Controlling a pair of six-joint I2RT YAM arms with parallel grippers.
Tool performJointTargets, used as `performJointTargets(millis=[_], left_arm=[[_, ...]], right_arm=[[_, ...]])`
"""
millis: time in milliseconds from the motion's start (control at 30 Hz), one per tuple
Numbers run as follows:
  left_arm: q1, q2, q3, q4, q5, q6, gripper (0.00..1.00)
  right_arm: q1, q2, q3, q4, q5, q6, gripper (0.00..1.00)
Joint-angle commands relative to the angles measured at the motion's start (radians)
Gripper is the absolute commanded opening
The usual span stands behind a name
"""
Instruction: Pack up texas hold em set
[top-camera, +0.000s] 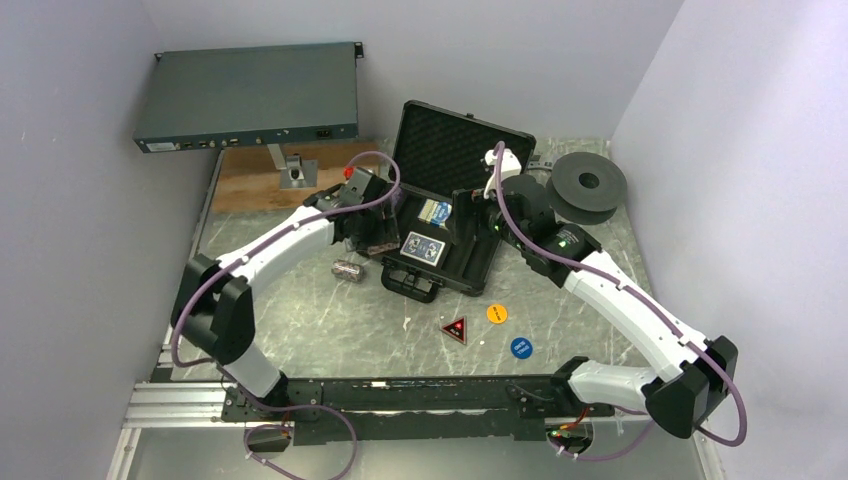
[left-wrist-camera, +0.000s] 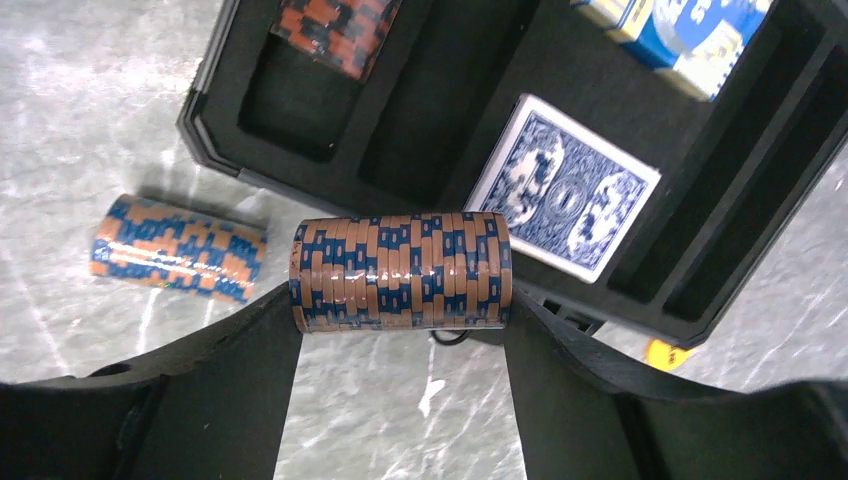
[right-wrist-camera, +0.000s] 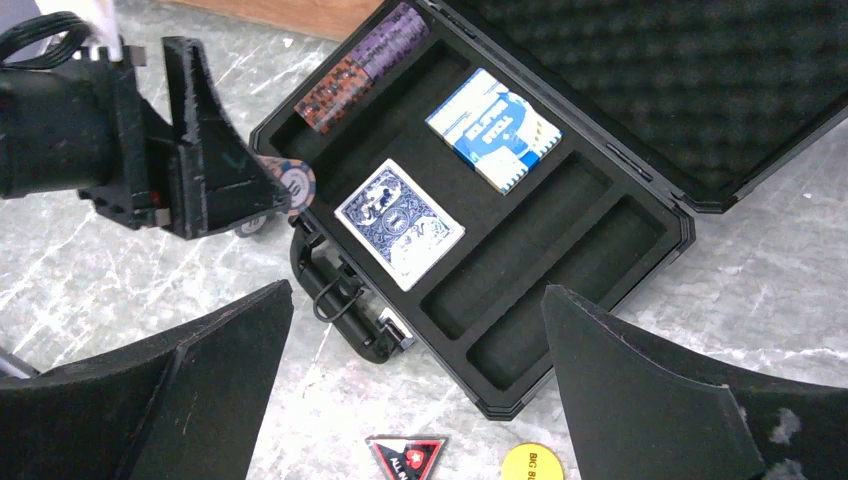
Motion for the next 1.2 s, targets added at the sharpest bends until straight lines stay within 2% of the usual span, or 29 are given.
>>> performJointTargets(millis=[0, 400, 600, 867, 967, 1033, 1167], left_arm=[[-0.003, 0.042, 0.095, 0.056, 0.017, -0.131, 0.21], [0.014, 0.113, 0.102, 0.125, 0.02, -0.429, 0.18], [0.046, 0.185, 0.106, 0.168, 0.089, -0.561, 0.02], [0.049, 0.191, 0.093, 0.194, 0.018, -0.681, 0.07], [0.052, 0.22, 0.125, 0.178, 0.017, -0.685, 0.16], [0.054, 0.241, 0.159, 0.121, 0.003, -0.696, 0.27], [0.06, 0.249, 0.161, 0.125, 0.004, -0.697, 0.83]], right_arm=[[-0.003, -0.033, -0.005, 0.032, 0.034, 0.005, 1.0], [-0.005, -0.042, -0.012, 0.037, 0.037, 0.003, 1.0], [-0.003, -0.046, -0.016, 0.04, 0.037, 0.003, 1.0], [-0.003, -0.044, -0.017, 0.04, 0.029, 0.001, 1.0], [-0.004, -0.043, -0.019, 0.04, 0.027, 0.001, 1.0], [-0.003, -0.041, -0.017, 0.039, 0.027, 0.0, 1.0], [-0.003, -0.037, -0.019, 0.04, 0.027, -0.001, 1.0]])
